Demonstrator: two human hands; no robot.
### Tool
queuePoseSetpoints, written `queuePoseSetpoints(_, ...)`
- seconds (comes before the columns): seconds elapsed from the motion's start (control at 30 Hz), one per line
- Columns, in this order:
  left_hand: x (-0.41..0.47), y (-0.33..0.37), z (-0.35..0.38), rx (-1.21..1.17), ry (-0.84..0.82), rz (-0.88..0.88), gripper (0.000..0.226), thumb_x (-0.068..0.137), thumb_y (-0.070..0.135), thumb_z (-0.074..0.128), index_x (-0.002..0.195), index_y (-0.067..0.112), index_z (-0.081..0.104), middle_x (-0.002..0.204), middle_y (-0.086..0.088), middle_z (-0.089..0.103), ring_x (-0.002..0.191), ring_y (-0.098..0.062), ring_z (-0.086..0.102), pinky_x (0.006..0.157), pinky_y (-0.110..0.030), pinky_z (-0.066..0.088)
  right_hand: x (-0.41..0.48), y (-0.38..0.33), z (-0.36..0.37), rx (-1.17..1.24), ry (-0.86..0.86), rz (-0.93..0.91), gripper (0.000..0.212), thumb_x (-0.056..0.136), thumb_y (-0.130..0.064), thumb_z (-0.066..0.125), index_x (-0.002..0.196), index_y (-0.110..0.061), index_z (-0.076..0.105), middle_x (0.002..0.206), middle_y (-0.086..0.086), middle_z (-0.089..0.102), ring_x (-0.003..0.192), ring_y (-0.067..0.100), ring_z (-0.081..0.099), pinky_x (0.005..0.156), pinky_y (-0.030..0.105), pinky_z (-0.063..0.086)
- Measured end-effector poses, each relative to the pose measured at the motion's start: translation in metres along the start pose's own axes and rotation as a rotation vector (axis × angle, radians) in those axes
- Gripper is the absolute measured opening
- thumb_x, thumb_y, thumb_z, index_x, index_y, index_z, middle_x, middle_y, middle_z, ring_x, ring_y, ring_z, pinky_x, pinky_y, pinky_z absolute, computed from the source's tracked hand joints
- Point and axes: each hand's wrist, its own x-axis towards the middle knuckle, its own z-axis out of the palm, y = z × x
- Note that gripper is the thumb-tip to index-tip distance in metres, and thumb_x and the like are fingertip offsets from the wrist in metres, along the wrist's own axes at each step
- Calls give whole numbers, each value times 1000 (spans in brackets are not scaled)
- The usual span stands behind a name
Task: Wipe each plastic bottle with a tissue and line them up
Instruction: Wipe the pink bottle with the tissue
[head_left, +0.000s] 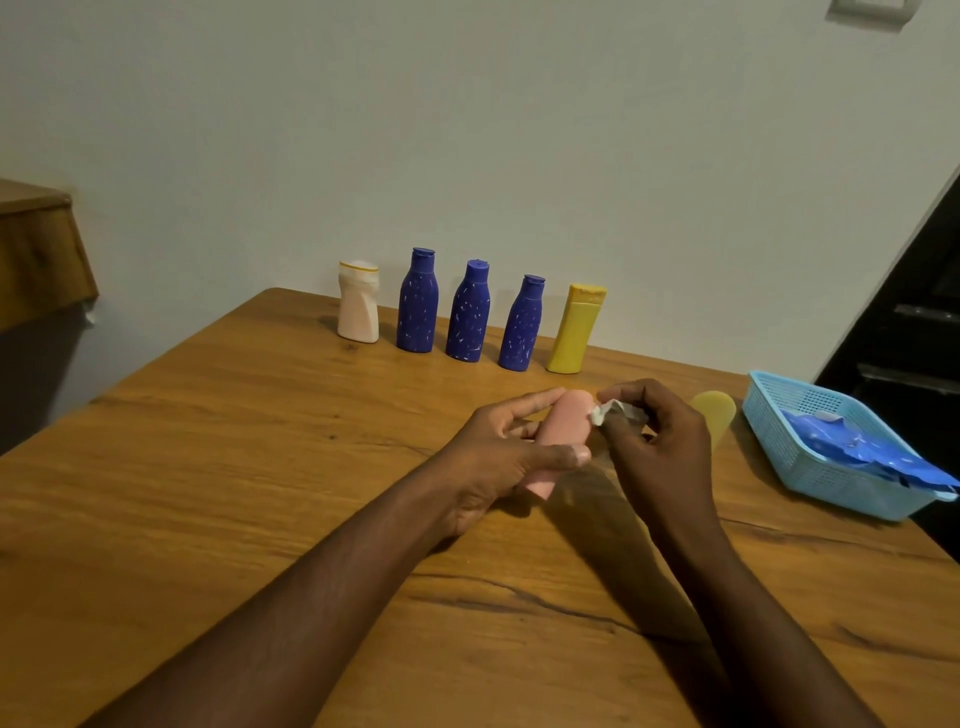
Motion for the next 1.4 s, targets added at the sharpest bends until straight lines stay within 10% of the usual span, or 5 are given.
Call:
queuePoseSetpoints(0.23,-3,-2,1,215,142,195,84,76,18,89,148,38,50,140,9,58,105,-13,63,67,-29,63,-3,0,2,-86,-24,-106,18,88,-5,69,96,-21,68,95,-10,67,92,7,62,74,31,57)
queuePoseSetpoints(0.57,5,-10,-4,391,196,360,82,81,18,85,153,25,47,148,6,57,127,-10,56,100,-28,54,-8,-5,6,-119,-222,-192,24,85,-4,73,102,-21,74,102,-9,70,98,5,63,77,15,51)
queuePoseSetpoints(0.97,2,-15,1,606,165,431,83,83,22,84,154,32,43,152,10,51,125,-6,51,82,-13,49,0,0,-1,-193,50,-176,19,89,-5,69,105,-15,70,102,-6,66,97,-3,57,76,3,42)
queuePoseSetpoints(1.2,4,-17,-1,608,195,460,77,85,17,82,152,29,47,147,9,57,125,-6,55,96,-24,54,-5,-2,5,-143,-111,-235,22,85,-10,72,103,-23,71,100,-12,67,97,4,61,76,23,53)
queuePoseSetpoints(1.4,7,-16,-5,584,211,460,73,89,7,77,153,25,47,149,5,56,125,-2,54,82,-4,49,-11,-9,11,-111,-288,-268,36,82,0,74,107,-27,74,104,-10,72,99,8,64,80,36,58)
